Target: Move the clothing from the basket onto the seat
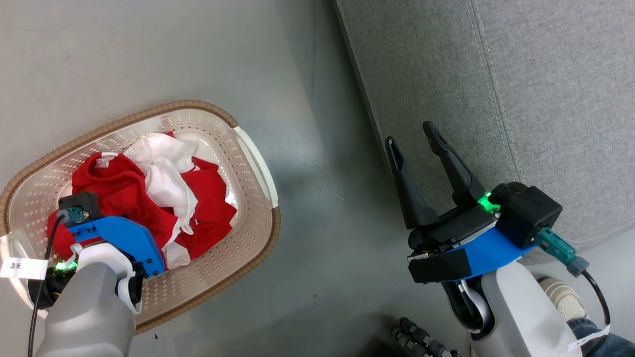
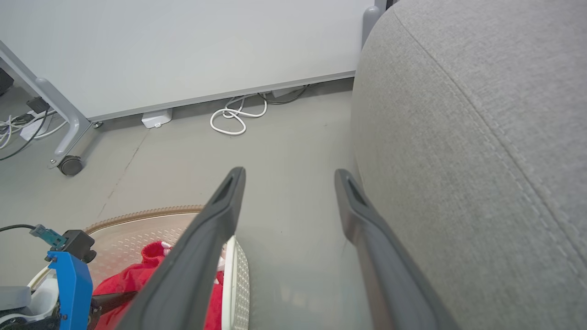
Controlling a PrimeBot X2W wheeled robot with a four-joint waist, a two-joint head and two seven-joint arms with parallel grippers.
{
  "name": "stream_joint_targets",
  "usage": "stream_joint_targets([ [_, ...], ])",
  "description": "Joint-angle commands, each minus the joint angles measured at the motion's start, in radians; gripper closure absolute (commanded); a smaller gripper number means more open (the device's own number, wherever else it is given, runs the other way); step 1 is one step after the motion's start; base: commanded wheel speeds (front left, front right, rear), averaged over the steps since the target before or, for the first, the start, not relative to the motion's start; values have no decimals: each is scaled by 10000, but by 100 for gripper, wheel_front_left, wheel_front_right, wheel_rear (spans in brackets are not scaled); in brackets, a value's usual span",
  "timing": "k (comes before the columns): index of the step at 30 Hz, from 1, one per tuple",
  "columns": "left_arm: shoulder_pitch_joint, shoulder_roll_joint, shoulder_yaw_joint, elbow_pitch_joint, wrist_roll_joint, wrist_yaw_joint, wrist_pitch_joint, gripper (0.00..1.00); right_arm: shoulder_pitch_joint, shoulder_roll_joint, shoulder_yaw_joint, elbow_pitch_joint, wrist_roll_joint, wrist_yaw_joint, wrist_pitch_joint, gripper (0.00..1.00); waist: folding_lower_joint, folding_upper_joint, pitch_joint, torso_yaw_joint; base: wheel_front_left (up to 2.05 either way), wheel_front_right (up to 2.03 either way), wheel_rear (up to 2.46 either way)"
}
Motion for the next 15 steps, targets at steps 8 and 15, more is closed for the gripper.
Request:
stream_joint_targets([
  [8, -199, 69, -97, 178, -104, -189, -116, 100, -46, -10, 8, 6, 63, 5, -57, 0, -1, 0, -86, 22, 0, 0, 0],
  [15, -172, -67, -162, 262, -181, -456, -255, 100, -103, -12, -15, 134, 13, 5, -57, 0, -1, 0, -366, 219, 0, 0, 0],
])
